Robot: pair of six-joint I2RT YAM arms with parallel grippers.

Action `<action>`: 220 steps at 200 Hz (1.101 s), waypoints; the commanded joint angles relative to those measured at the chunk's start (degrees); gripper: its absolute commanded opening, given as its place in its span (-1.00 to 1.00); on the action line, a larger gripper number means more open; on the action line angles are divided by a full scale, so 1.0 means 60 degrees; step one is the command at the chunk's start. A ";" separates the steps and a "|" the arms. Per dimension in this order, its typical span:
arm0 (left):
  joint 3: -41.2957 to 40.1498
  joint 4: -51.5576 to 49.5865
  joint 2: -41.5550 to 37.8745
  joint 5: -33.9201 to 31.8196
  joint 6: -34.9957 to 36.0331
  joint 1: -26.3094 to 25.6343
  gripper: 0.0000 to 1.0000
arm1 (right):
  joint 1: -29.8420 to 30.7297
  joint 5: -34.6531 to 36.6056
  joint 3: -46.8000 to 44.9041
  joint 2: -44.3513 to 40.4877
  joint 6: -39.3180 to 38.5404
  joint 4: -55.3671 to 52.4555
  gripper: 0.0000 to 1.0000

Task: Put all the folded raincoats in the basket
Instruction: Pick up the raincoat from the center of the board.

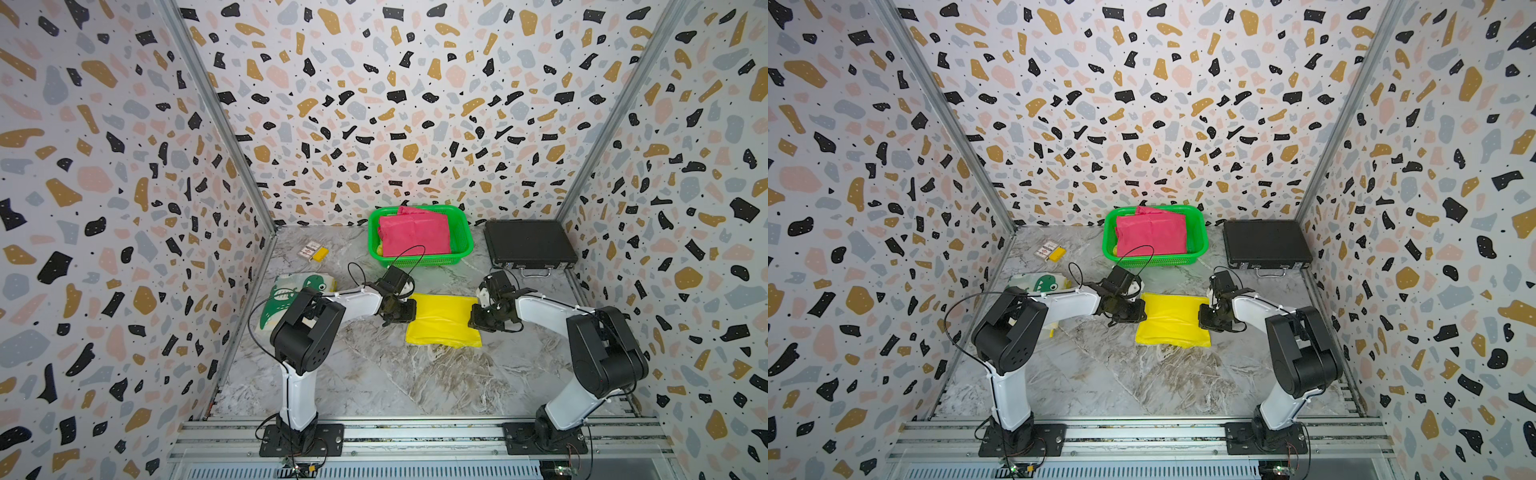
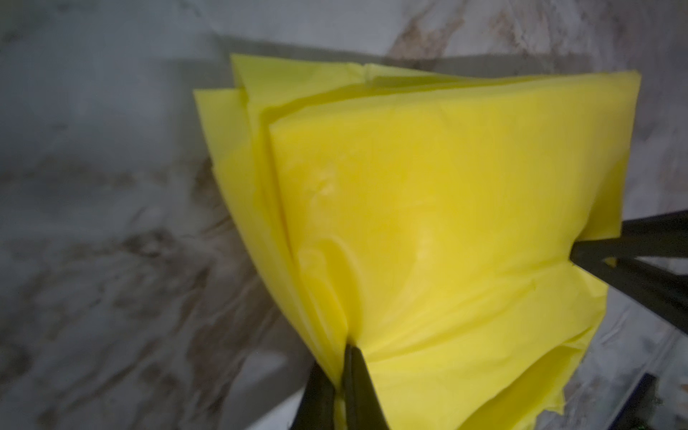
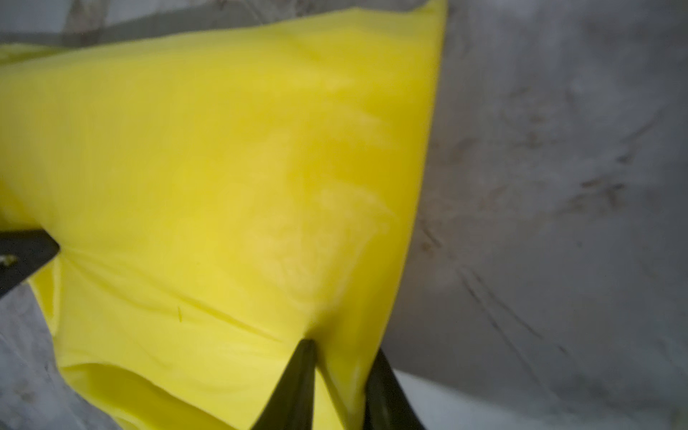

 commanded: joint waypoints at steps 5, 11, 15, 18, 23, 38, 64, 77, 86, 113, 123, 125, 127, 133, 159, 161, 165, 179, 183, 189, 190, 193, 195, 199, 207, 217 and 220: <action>0.0052 -0.0598 0.0195 0.0077 0.0069 -0.0127 -1.00 | 0.0201 -0.0063 -0.0013 -0.0033 -0.0022 -0.0586 -0.85; 0.0050 -0.0621 0.0175 0.0074 0.0062 -0.0145 -1.00 | 0.0216 -0.0059 -0.0015 -0.0053 -0.0022 -0.0602 -0.90; 0.0054 -0.0638 0.0166 0.0074 0.0054 -0.0142 -1.00 | 0.0230 -0.0063 -0.0026 -0.0070 -0.0022 -0.0603 -0.93; 0.0050 -0.0665 0.0166 0.0054 0.0061 -0.0143 -1.00 | 0.0237 -0.0056 -0.0032 -0.0095 -0.0022 -0.0607 -0.95; 0.0054 -0.0696 0.0139 0.0045 0.0062 -0.0153 -1.00 | 0.0252 -0.0049 -0.0036 -0.0137 -0.0022 -0.0596 -0.98; 0.0019 -0.0788 -0.0017 -0.0020 0.0062 -0.0174 -1.00 | 0.0293 0.0003 -0.0062 -0.0273 -0.0028 -0.0652 -1.00; -0.0063 -0.1014 -0.0525 -0.0271 0.0047 -0.0171 -1.00 | 0.0326 0.0039 -0.0083 -0.0545 -0.0044 -0.0736 -1.00; -0.0065 -0.1143 -0.0774 -0.0390 0.0047 -0.0171 -1.00 | 0.0326 0.0069 -0.0070 -0.0648 -0.0066 -0.0766 -1.00; -0.0042 -0.1230 -0.0941 -0.0427 0.0038 -0.0177 -1.00 | 0.0326 0.0056 -0.0048 -0.0707 -0.0052 -0.0813 -1.00; -0.0083 -0.1209 -0.1283 -0.0302 -0.0111 -0.0171 -1.00 | 0.0326 -0.0065 0.0025 -0.1009 0.0007 -0.0920 -1.00; -0.0118 -0.1184 -0.1447 -0.0282 -0.0173 -0.0171 -1.00 | 0.0326 -0.0048 0.0089 -0.1159 0.0022 -0.0991 -1.00; -0.0125 -0.1186 -0.1486 -0.0275 -0.0184 -0.0171 -1.00 | 0.0326 -0.0066 0.0107 -0.1197 0.0022 -0.1019 -1.00; -0.0134 -0.1183 -0.1522 -0.0277 -0.0194 -0.0171 -1.00 | 0.0326 -0.0090 0.0119 -0.1228 0.0018 -0.1026 -1.00; -0.0154 -0.1196 -0.1660 -0.0326 -0.0223 -0.0171 -1.00 | 0.0326 -0.0218 0.0175 -0.1310 -0.0052 -0.1055 -1.00; -0.0118 -0.1472 -0.2241 -0.0754 -0.0202 -0.0144 -1.00 | 0.0326 -0.0392 0.0748 -0.1379 -0.0291 -0.1482 -1.00; -0.0103 -0.1511 -0.2274 -0.0799 -0.0202 -0.0135 -1.00 | 0.0326 -0.0398 0.0807 -0.1376 -0.0291 -0.1511 -1.00; -0.0073 -0.1560 -0.2342 -0.0852 -0.0216 -0.0127 -1.00 | 0.0326 -0.0413 0.0917 -0.1363 -0.0326 -0.1577 -1.00; 0.0193 -0.1756 -0.2527 -0.0880 -0.0212 -0.0074 -1.00 | 0.0326 -0.0414 0.1340 -0.1297 -0.0374 -0.1739 -1.00; 0.0326 -0.1872 -0.2564 -0.0891 -0.0184 -0.0061 -1.00 | 0.0326 -0.0436 0.1470 -0.1277 -0.0374 -0.1770 -1.00; 0.0591 -0.2134 -0.2584 -0.0955 -0.0117 -0.0047 -1.00 | 0.0317 -0.0469 0.1703 -0.1237 -0.0374 -0.1831 -1.00; 0.0615 -0.2163 -0.2586 -0.0961 -0.0101 -0.0043 -1.00 | 0.0314 -0.0478 0.1736 -0.1226 -0.0374 -0.1840 -1.00; 0.0770 -0.2308 -0.2588 -0.1022 -0.0072 -0.0027 -1.00 | 0.0313 -0.0510 0.1873 -0.1197 -0.0374 -0.1867 -1.00; 0.0877 -0.2390 -0.2588 -0.1057 -0.0041 -0.0018 -1.00 | 0.0312 -0.0534 0.1952 -0.1181 -0.0374 -0.1886 -1.00; 0.1084 -0.2557 -0.2577 -0.1124 0.0003 -0.0010 -1.00 | 0.0311 -0.0603 0.2112 -0.1137 -0.0372 -0.1915 -1.00; 0.1479 -0.2858 -0.2560 -0.1232 0.0096 0.0065 -1.00 | 0.0282 -0.0693 0.2477 -0.1046 -0.0388 -0.1981 -1.00; 0.1893 -0.3111 -0.2537 -0.1285 0.0143 0.0203 -1.00 | 0.0255 -0.0790 0.2946 -0.0870 -0.0408 -0.2076 -1.00; 0.2020 -0.3170 -0.2541 -0.1277 0.0149 0.0246 -1.00 | 0.0253 -0.0806 0.3075 -0.0812 -0.0429 -0.2111 -1.00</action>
